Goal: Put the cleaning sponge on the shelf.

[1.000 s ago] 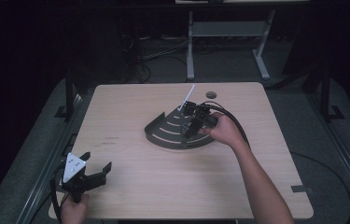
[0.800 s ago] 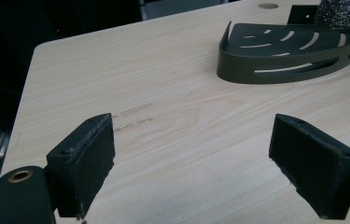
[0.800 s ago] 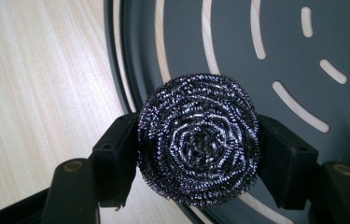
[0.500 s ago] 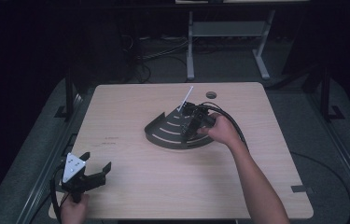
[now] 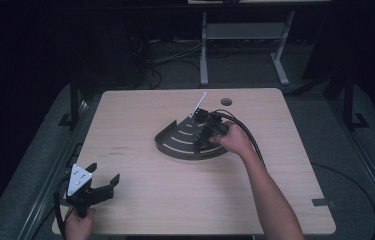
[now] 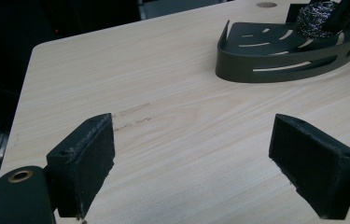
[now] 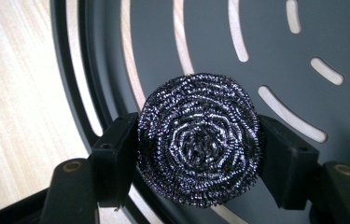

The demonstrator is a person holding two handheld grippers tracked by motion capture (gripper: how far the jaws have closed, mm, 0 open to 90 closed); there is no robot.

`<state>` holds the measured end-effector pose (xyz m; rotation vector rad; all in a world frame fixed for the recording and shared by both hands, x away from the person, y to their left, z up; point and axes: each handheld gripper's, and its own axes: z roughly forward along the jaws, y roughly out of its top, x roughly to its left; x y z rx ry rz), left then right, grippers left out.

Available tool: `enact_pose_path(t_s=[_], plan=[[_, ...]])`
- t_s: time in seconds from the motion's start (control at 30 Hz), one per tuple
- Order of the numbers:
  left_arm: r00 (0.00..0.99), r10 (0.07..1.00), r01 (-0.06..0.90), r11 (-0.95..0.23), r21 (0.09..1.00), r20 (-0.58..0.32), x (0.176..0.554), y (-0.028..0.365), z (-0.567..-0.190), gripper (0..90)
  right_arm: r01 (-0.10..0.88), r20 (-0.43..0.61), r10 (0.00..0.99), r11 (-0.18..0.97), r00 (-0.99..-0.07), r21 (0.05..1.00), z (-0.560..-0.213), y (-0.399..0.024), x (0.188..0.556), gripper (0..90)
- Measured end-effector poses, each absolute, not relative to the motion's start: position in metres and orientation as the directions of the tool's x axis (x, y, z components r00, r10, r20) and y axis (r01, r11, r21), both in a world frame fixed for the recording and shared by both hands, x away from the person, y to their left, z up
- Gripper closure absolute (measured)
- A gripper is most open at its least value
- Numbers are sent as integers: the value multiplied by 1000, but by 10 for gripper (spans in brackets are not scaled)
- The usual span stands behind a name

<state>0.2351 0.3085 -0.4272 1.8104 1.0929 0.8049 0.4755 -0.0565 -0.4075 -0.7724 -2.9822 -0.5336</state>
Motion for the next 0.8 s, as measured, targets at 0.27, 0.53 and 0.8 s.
enact_pose_path(t_s=[0.27, 0.53, 0.8], plan=[[409, 908, 361, -253, 898, 92, 235, 309, -427, 137, 497, 103, 491, 813, -865, 304, -414, -57, 480, 339], [408, 908, 362, -254, 897, 93, 235, 308, -427, 138, 518, 94, 514, 807, -853, 285, -420, -55, 483, 338], [407, 909, 361, -254, 897, 94, 235, 308, -427, 138, 521, 99, 516, 804, -851, 287, -422, -54, 483, 337]])
